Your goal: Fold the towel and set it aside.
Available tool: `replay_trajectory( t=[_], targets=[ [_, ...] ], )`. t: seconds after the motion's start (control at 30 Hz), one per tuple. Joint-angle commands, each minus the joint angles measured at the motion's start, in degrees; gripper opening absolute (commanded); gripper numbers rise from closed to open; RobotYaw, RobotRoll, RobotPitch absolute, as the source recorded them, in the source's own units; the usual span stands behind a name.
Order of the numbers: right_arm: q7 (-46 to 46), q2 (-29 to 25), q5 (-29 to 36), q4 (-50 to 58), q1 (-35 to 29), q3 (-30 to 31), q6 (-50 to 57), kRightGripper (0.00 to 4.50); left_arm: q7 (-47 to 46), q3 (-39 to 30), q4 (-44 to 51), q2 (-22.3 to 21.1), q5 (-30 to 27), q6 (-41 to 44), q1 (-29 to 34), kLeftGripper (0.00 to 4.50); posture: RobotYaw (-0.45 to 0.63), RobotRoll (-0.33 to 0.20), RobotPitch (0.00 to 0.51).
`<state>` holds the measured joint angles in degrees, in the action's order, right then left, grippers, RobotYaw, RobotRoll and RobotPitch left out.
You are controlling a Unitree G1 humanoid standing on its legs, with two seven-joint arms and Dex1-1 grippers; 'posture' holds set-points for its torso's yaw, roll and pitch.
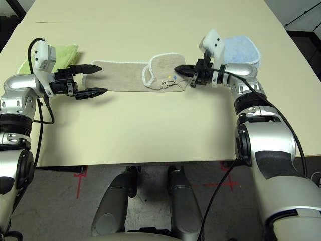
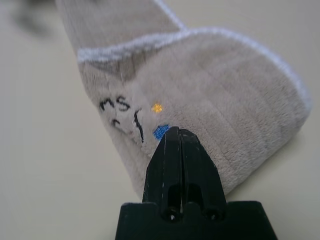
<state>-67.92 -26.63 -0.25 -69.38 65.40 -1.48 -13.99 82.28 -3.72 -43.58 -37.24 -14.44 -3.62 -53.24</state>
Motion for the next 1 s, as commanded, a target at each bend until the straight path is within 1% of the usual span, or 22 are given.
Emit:
replay_trajectory(
  t=[0.03,0.2,0.37,0.53,0.6,0.7,0.83,1.0],
  targets=[
    [2.6,0.0,-2.1,-0.5,-2.5,1.7,-0.6,0.02,0.7,0.3,0.4,-0.8,0.2,-0.2,0.4,4.50,0.07,0.000,0.246],
    [5.7,2.0,-2.5,-1.1,-3.8,2.2,-0.2,0.02,0.8,0.3,1.1,-1.4,0.2,0.4,0.8,4.50,0.08,0.000,0.247],
    [4.6,2.0,-2.3,-0.6,-2.9,2.5,-0.5,0.02,0.6,0.3,1.0,-1.7,0.1,0.6,0.6,4.50,0.08,0.000,0.247],
    [-0.8,0.9,3.6,1.4,-0.4,-2.0,1.6,0.02,-0.3,-0.2,0.6,-1.7,-0.1,0.6,0.4,4.50,0.08,0.000,0.245],
    [-0.7,1.3,6.0,2.0,1.0,-4.2,2.8,0.02,-0.4,-0.3,0.8,-1.8,-0.2,0.6,0.6,4.50,0.07,0.000,0.245],
    [0.8,2.4,7.2,2.4,2.0,-5.3,4.0,0.02,-0.5,-0.3,0.9,-1.8,-0.2,0.6,0.7,4.50,0.07,0.000,0.246],
    [13.3,7.4,3.6,0.2,4.3,-3.5,4.1,0.02,-0.9,-0.3,1.1,-1.5,-0.2,0.9,0.5,4.50,0.08,0.000,0.248],
    [24.3,10.6,-0.5,-3.3,5.3,-1.3,5.6,0.02,-1.0,-0.5,2.8,-2.3,-0.5,1.9,1.6,4.50,0.11,0.000,0.253]
  ],
)
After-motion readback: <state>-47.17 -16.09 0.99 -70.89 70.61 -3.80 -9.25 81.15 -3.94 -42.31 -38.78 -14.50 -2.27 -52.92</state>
